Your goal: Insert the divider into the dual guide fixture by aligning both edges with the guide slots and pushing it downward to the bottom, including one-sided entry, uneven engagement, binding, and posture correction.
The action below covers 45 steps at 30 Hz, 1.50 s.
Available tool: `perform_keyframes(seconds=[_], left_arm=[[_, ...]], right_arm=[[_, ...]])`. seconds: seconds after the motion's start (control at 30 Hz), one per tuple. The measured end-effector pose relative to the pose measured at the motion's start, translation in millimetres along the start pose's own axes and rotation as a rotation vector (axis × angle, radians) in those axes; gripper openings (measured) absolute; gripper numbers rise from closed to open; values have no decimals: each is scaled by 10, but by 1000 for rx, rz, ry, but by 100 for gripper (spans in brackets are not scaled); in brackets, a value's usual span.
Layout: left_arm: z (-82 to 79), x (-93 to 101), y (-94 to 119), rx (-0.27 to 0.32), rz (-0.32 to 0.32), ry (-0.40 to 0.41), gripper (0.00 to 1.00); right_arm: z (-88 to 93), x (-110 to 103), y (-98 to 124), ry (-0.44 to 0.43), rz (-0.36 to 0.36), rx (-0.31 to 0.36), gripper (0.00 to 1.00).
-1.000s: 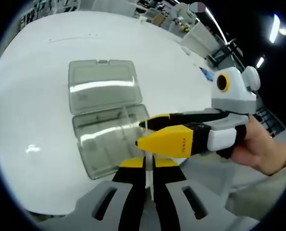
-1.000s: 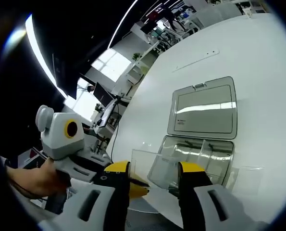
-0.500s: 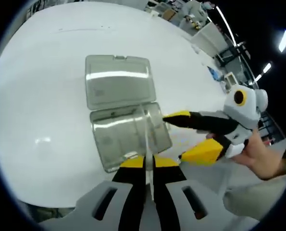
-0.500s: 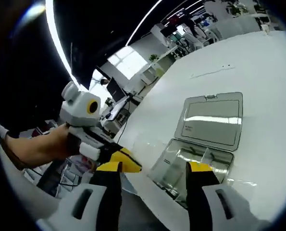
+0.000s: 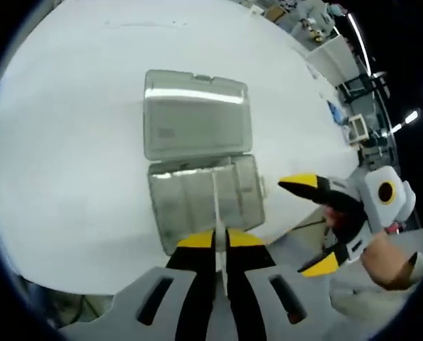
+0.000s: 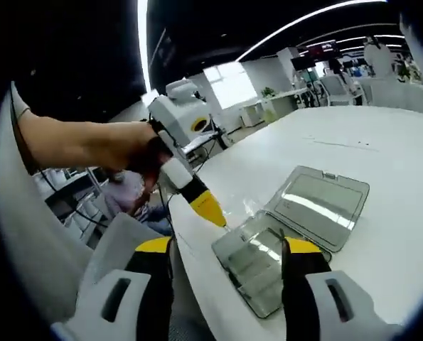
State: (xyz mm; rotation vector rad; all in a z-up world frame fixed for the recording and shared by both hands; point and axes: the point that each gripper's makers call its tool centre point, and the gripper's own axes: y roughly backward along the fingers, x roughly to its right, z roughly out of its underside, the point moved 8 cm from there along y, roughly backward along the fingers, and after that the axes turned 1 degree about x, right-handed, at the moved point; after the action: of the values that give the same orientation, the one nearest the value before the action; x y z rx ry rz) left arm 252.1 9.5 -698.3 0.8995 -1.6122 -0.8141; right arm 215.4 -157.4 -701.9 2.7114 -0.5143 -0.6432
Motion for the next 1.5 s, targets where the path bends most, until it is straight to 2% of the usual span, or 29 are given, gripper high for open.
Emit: perform_keyframes(seconds=[0.23,0.87,1.03,1.5], left_arm=[[-24,-9,-30,-25,-32,18,1],[-85,-54,-163,-65,-88,40,1],[-112,-50,-211,-76,-97,47,1],[-133,-50,-318,-102,-120,58,1]], right_arm=[[59,-34,45,99,-9,-20,62],[74,-58,96,139,-38,-10,64],[97,-56,107,157,-40,-26,67],[158,-39,117,236,-25,-74,68]])
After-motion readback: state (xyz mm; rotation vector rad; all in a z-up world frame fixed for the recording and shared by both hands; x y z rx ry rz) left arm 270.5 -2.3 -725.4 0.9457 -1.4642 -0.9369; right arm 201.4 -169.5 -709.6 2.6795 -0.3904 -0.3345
